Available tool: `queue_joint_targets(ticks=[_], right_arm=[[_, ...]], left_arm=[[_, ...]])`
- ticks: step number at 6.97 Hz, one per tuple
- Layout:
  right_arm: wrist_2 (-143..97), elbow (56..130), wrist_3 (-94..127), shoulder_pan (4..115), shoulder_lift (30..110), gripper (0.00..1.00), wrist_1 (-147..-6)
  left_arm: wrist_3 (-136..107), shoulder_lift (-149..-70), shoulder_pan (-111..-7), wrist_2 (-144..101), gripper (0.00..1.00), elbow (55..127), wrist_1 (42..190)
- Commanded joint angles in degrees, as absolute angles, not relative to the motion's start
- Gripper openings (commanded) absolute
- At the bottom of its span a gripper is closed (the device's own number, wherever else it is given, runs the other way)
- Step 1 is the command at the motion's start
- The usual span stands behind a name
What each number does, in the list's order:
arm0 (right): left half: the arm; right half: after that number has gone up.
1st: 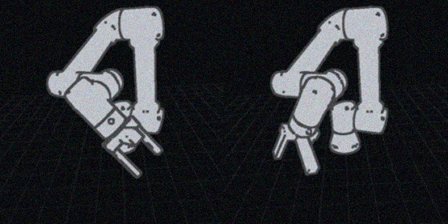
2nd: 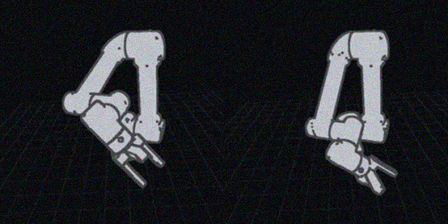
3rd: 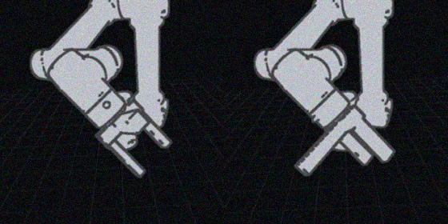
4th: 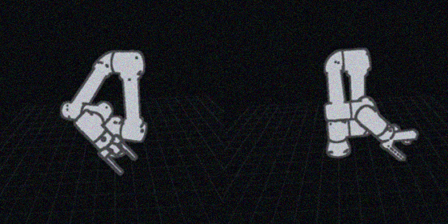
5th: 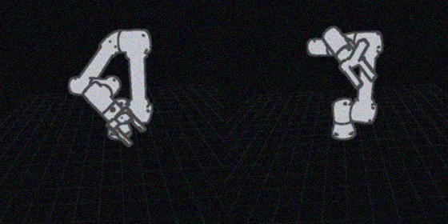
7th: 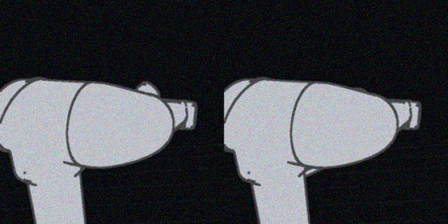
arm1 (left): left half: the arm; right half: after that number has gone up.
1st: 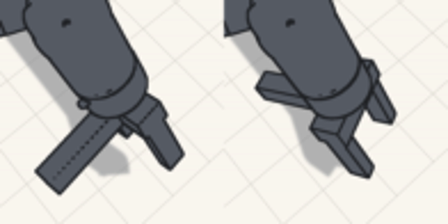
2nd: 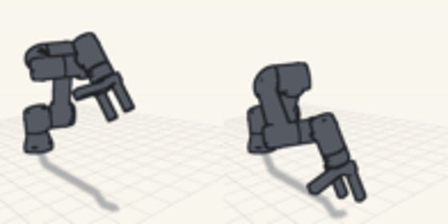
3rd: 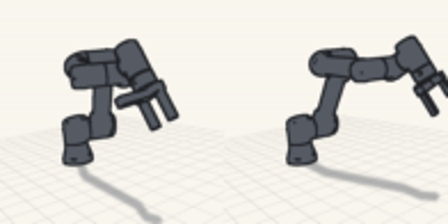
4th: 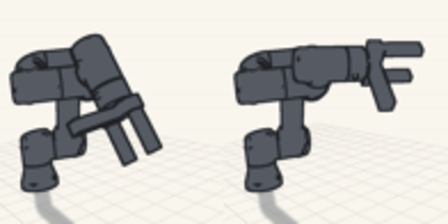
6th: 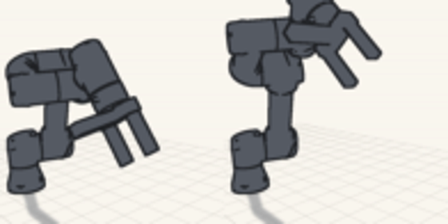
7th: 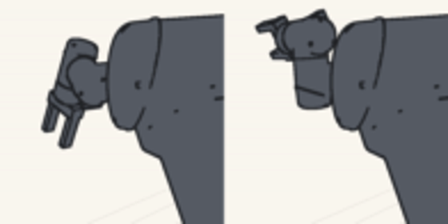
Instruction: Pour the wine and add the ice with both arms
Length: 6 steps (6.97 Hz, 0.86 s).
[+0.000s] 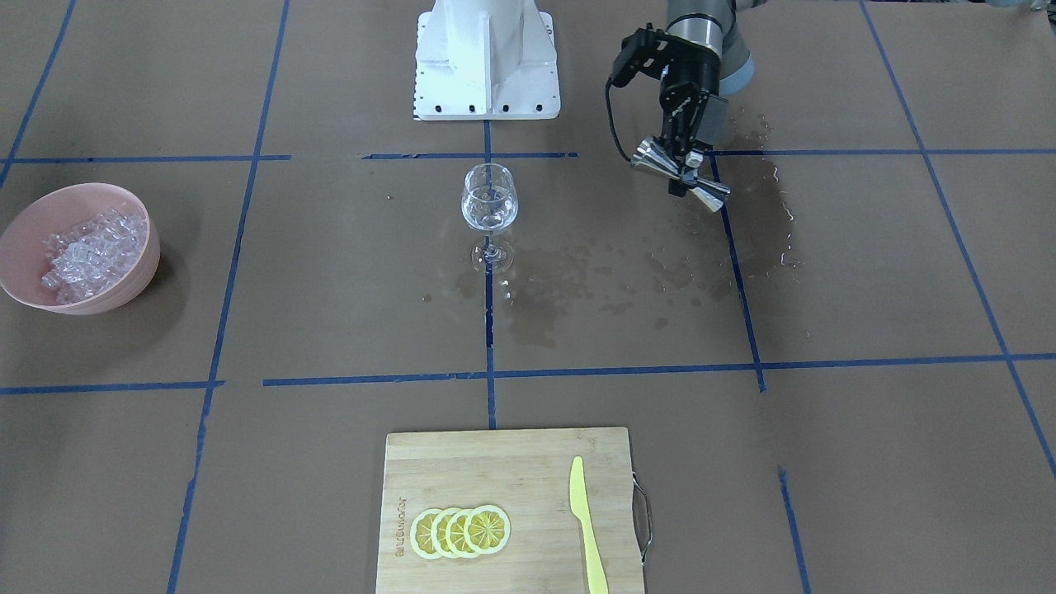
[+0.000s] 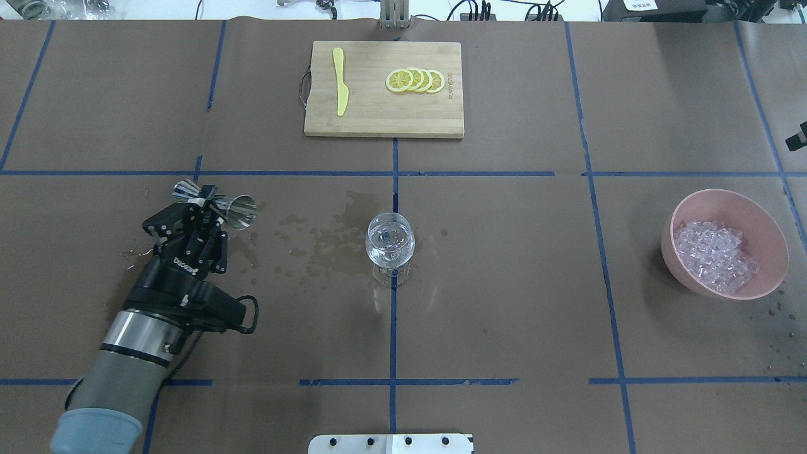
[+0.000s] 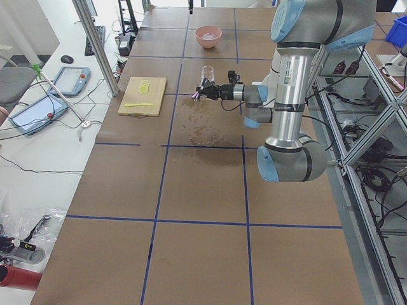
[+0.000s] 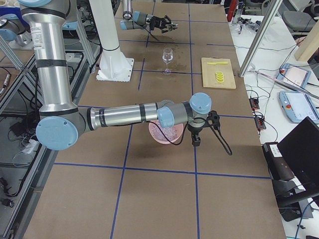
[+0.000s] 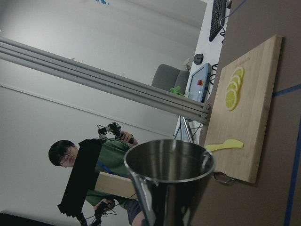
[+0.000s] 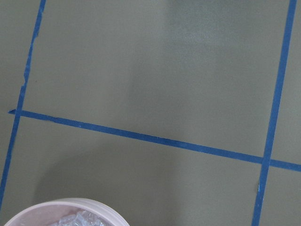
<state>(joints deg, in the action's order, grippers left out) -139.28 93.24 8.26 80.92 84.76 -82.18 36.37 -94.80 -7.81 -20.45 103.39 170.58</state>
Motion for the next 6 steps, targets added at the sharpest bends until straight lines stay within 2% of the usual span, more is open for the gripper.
queue_joint_targets(ticks=[1,3,5,6], right_arm=[[-139.2,93.4,8.3,80.9,84.7,1.0,-82.1],[-139.2,93.5,8.2,80.9,84.7,1.0,-82.1],[-139.2,93.6,8.2,81.0,84.8,1.0,-82.1],[-139.2,93.6,8.1,81.0,84.8,1.0,-82.1]], left_arm=[[36.0,-81.8,-7.6,-20.2,0.0,101.4,180.9],[31.4,-80.9,-7.1,-18.3,0.0,90.2,195.9],[9.6,-79.2,-6.5,-22.1,0.0,87.9,200.2],[8.8,-75.0,-6.5,-23.5,0.0,87.9,202.7]])
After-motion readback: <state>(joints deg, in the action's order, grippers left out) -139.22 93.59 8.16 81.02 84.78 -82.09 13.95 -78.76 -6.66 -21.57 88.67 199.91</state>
